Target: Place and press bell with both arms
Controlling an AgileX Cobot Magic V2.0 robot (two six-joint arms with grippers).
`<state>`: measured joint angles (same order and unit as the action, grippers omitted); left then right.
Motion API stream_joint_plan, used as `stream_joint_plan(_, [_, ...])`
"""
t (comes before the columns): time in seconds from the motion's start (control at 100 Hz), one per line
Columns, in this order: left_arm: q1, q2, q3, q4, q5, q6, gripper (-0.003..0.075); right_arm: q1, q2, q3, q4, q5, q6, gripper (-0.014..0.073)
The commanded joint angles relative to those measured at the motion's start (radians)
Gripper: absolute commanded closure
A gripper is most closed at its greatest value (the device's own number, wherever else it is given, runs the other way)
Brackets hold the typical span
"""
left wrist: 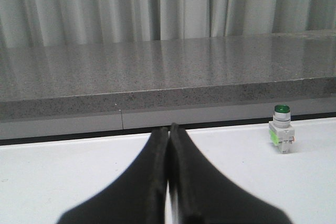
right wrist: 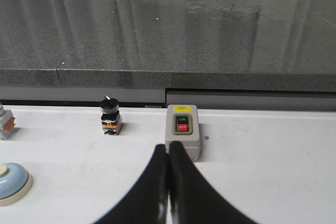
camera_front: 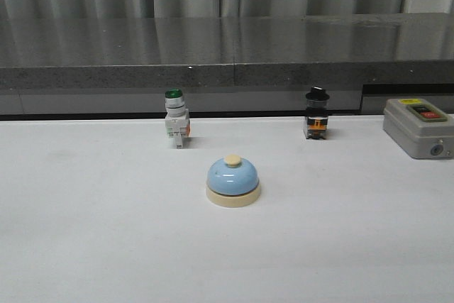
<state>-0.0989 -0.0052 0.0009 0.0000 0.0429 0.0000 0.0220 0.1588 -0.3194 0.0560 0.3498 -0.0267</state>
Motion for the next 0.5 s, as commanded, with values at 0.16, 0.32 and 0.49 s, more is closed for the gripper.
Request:
stream_joint_plan(0.16, [0.002,-0.028,0.043,0.0,-0.081,-0.015,0.0741,0.056,-0.128,0.159,-0.023,-0.201,-0.001,0.0654])
stream_joint_plan(0.32, [0.002,-0.028,0.043,0.0,-0.081,-0.015,0.0741,0.077,-0.19,0.242,-0.032,-0.263,0.0,0.0654])
stream_joint_plan(0.49, [0.002,-0.028,0.043,0.0,-0.081,-0.015,0.0741,0.077,-0.188,0.314,-0.032,-0.35,0.027,0.0654])
